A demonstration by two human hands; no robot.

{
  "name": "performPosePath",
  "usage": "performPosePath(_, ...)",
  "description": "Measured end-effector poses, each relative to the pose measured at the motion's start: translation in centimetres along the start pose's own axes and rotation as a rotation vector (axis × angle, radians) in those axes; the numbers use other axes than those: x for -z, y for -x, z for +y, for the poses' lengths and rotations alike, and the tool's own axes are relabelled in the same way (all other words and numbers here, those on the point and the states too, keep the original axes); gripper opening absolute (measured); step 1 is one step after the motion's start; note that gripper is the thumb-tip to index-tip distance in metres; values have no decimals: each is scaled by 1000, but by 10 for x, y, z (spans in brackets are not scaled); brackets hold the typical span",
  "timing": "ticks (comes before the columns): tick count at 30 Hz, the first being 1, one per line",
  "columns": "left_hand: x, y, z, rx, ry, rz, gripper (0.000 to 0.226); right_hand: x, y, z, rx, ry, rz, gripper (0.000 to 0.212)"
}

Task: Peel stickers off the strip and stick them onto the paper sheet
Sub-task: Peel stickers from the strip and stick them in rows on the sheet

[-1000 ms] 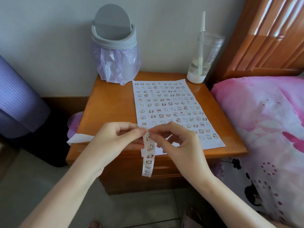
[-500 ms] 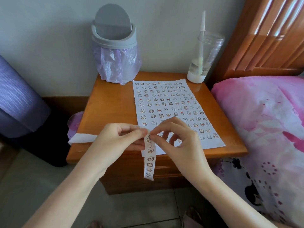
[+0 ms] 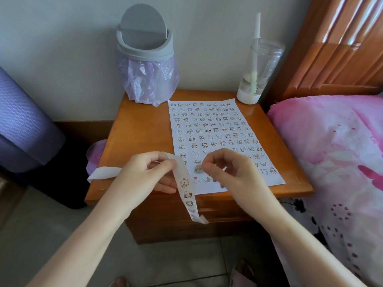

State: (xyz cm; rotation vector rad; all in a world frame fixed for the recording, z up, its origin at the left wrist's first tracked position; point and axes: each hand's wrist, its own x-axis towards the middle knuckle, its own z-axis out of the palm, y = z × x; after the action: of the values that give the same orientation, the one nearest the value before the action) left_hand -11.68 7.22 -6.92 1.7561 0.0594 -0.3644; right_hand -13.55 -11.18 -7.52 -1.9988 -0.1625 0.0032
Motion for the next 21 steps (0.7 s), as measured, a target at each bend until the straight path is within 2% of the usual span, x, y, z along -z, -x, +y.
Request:
performPosePath(3, 2, -1, -3, 12, -93, -32, 16, 10, -2, 7, -132, 3, -59, 4)
performPosePath(6, 2, -3, -5, 25, -153, -56, 16, 9, -2, 11, -182, 43, -83, 4)
performPosePath(21, 1, -5, -8, 13, -155, -37, 16, 2, -2, 10, -126, 124, -117, 3)
